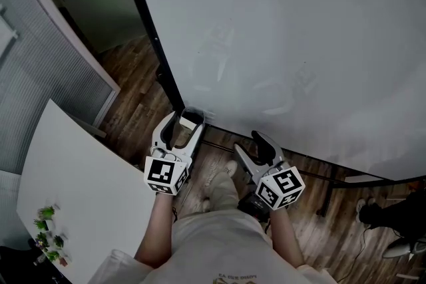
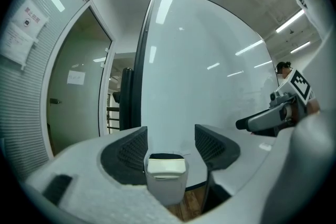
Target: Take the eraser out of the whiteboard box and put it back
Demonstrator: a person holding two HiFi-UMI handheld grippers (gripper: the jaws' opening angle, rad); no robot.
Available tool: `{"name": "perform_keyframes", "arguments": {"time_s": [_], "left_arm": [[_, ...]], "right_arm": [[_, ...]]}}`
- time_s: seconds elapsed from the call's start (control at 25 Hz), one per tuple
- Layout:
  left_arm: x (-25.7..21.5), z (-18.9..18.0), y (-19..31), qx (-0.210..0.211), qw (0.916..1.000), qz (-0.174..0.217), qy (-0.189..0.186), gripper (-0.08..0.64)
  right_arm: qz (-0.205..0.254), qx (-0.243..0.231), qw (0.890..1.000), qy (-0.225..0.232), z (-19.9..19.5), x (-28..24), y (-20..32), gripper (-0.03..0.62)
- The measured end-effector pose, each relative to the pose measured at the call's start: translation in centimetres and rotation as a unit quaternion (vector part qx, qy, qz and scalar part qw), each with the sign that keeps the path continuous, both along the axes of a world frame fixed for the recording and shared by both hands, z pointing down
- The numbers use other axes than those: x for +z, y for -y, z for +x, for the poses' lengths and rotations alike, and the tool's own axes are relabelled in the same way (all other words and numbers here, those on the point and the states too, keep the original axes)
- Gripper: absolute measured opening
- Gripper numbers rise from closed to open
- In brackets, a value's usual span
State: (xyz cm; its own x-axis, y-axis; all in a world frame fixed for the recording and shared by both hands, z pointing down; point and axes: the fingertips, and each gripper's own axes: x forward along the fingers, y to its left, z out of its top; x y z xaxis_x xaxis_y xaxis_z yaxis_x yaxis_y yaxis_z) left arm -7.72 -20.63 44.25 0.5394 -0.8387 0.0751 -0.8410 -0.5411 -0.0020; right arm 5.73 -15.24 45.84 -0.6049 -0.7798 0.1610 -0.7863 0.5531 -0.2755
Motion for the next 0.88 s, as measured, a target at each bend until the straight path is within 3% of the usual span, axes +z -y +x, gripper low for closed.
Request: {"name": "perform_keyframes", "arguments": {"time_s": [0.28,0.4,0.6,0.88], "left_arm": [[-1.9,-0.9,-2.5,-0.009,0.9996,0.025,-0.002,0.215],[-2.6,-1.6,-3.5,-0.013,0.9993,0.033,-0.014,0.152],[-3.5,-2.8,-4.8,-0.015,0.9977,0.026,-0.06,0.005],[-2.9,-3.0,-5.5,-0.007,0.9991,0.016,-0.038,0.005]], "right_arm": [[0.024,0.011,1.0,-0.006,-0.1,-1.6,-1.3,0.213],[0.034,0.02,0.999,-0.012,-0.3,-2.1,-1.7,0.187],[0.048,0.039,0.998,-0.011,-0.3,-2.9,-2.3,0.012],[0.052,0.042,0.998,-0.006,-0.6,-3.2,-2.7,0.012]]}}
